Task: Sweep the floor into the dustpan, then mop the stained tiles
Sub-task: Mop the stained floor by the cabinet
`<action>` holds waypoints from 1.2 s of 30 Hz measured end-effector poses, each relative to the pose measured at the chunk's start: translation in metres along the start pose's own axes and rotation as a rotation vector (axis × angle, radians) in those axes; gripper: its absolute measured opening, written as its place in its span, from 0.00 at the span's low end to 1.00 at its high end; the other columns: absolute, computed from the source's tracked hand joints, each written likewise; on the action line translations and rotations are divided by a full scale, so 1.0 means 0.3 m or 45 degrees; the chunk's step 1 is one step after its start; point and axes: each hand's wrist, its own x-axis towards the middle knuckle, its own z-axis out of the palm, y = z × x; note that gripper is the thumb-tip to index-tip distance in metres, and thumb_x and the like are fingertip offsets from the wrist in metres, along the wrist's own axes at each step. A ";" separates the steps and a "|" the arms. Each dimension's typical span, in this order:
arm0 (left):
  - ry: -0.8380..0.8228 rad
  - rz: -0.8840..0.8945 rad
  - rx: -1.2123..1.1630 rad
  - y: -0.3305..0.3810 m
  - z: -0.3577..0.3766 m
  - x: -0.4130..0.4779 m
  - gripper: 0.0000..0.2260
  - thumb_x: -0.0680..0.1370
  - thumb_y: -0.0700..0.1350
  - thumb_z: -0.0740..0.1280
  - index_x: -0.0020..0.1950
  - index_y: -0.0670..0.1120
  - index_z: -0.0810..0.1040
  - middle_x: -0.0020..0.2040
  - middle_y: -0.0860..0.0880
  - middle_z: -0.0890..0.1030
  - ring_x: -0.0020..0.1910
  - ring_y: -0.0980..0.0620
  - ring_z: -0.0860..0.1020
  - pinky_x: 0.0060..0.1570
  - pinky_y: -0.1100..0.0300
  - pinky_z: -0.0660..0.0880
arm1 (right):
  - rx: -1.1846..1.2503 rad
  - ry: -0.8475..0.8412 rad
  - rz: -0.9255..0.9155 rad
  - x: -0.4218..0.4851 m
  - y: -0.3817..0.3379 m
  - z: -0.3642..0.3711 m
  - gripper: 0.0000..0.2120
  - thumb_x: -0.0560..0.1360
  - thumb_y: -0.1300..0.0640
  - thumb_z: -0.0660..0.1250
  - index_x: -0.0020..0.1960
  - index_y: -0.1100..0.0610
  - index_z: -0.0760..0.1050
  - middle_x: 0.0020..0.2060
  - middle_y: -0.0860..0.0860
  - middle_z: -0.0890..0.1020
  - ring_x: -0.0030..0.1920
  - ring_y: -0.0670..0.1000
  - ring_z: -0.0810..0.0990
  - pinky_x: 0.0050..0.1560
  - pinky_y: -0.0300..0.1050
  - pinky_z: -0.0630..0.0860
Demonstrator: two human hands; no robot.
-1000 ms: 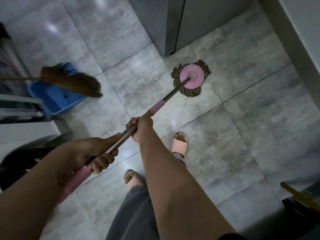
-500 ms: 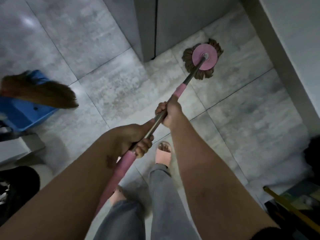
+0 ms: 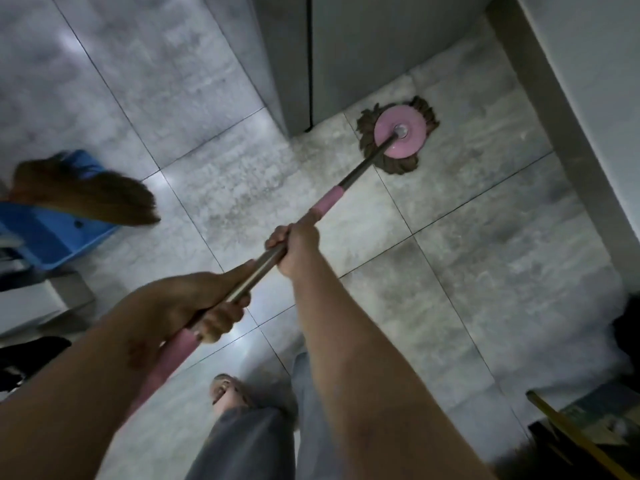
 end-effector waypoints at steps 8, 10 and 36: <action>-0.008 0.071 -0.034 0.119 0.108 0.038 0.24 0.68 0.68 0.64 0.33 0.47 0.68 0.23 0.51 0.60 0.16 0.56 0.59 0.18 0.70 0.60 | -0.084 -0.023 -0.006 0.048 -0.162 -0.032 0.21 0.81 0.37 0.49 0.50 0.55 0.63 0.22 0.50 0.64 0.20 0.50 0.63 0.24 0.37 0.68; -0.010 0.126 -0.025 0.216 0.239 0.095 0.25 0.72 0.69 0.61 0.34 0.47 0.67 0.23 0.52 0.60 0.16 0.57 0.59 0.16 0.71 0.59 | -0.088 -0.010 -0.082 0.060 -0.307 -0.087 0.21 0.81 0.37 0.48 0.51 0.56 0.64 0.20 0.50 0.63 0.20 0.50 0.63 0.33 0.44 0.79; 0.050 0.148 0.302 0.596 0.611 0.244 0.27 0.77 0.69 0.55 0.34 0.47 0.65 0.20 0.52 0.62 0.15 0.57 0.59 0.18 0.72 0.55 | -0.017 0.259 -0.247 0.094 -0.776 -0.322 0.39 0.64 0.18 0.43 0.55 0.49 0.66 0.21 0.49 0.60 0.19 0.49 0.61 0.44 0.45 0.72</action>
